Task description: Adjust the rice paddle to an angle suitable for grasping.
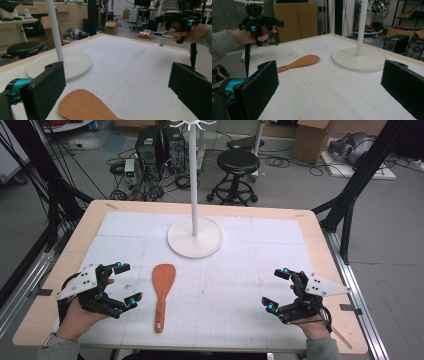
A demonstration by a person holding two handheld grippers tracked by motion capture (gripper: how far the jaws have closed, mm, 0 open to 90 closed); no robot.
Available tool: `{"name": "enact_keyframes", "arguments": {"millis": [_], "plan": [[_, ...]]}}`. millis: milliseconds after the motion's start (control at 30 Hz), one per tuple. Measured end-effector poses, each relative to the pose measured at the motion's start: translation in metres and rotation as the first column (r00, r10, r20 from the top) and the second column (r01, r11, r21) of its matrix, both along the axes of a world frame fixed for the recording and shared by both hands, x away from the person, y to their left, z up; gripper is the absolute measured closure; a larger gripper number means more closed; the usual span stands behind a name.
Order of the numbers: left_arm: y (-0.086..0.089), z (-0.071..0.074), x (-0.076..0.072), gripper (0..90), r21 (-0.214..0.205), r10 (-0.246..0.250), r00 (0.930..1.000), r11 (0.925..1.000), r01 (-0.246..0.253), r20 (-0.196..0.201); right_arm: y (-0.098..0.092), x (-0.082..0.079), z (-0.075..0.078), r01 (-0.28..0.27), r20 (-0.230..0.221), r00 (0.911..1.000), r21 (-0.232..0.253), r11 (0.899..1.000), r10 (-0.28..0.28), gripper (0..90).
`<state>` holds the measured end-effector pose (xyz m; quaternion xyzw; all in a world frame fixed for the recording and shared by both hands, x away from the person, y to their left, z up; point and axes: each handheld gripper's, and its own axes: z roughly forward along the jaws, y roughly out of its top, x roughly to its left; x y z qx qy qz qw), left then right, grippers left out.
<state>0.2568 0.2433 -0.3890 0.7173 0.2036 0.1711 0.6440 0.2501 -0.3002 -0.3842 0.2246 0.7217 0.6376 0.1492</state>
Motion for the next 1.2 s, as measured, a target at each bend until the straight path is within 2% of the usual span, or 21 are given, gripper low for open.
{"name": "enact_keyframes", "arguments": {"millis": [233, 367, 433, 533, 600, 633, 733, 833, 933, 1133, 1200], "plan": [[-0.002, -0.002, 0.003, 1.7, 0.019, 0.008, 1.0000, 0.9998, -0.008, -0.002, -0.002, -0.002, 0.000, 0.017, 0.004, 0.9998, -0.005, 1.000, -0.017, 0.0], [-0.004, -0.004, 0.004, 1.7, 0.043, 0.006, 1.0000, 0.9991, -0.006, 0.001, -0.004, -0.003, -0.001, 0.033, 0.016, 0.9993, -0.008, 0.999, -0.033, 0.0], [-0.004, -0.004, 0.005, 1.7, 0.037, 0.015, 0.9999, 0.9992, -0.014, -0.005, -0.005, -0.003, -0.001, 0.041, 0.006, 0.9991, -0.008, 0.999, -0.041, 0.0], [-0.006, -0.001, 0.007, 1.7, -0.012, 0.043, 0.9978, 0.9990, -0.043, -0.051, -0.006, -0.004, -0.003, 0.045, 0.002, 0.9990, -0.015, 0.999, -0.045, 0.0], [-0.008, 0.001, 0.007, 2.2, -0.012, 0.047, 0.9980, 0.9988, -0.047, -0.042, -0.006, -0.004, -0.003, 0.050, -0.001, 0.9987, -0.023, 0.998, -0.050, 0.0], [-0.009, 0.000, 0.007, 5.6, 0.000, 0.048, 0.9983, 0.9988, -0.048, -0.034, -0.005, -0.004, -0.004, 0.052, -0.003, 0.9987, -0.027, 0.998, -0.052, 0.0], [-0.010, -0.002, 0.007, 24.5, 0.044, 0.064, 0.9975, 0.9970, -0.063, -0.031, -0.006, -0.004, -0.005, 0.060, -0.008, 0.9982, -0.036, 0.998, -0.060, 0.0], [-0.011, -0.005, 0.007, 39.4, 0.068, 0.079, 0.9960, 0.9948, -0.076, -0.043, -0.006, -0.004, -0.006, 0.063, -0.009, 0.9979, -0.040, 0.997, -0.063, 0.0], [-0.013, -0.007, 0.009, 48.7, 0.091, 0.083, 0.9948, 0.9928, -0.077, -0.058, -0.006, -0.004, -0.006, 0.060, -0.012, 0.9981, -0.040, 0.997, -0.061, 0.0], [-0.015, -0.011, 0.012, 75.6, 0.143, 0.112, 0.9926, 0.9842, -0.104, -0.047, -0.003, -0.003, -0.009, 0.041, -0.022, 0.9989, -0.059, 0.997, -0.042, 0.0], [-0.016, -0.012, 0.015, 81.4, 0.148, 0.108, 0.9922, 0.9842, -0.098, -0.062, -0.001, -0.001, -0.010, 0.039, -0.015, 0.9991, -0.065, 0.997, -0.040, 0.0]]}}
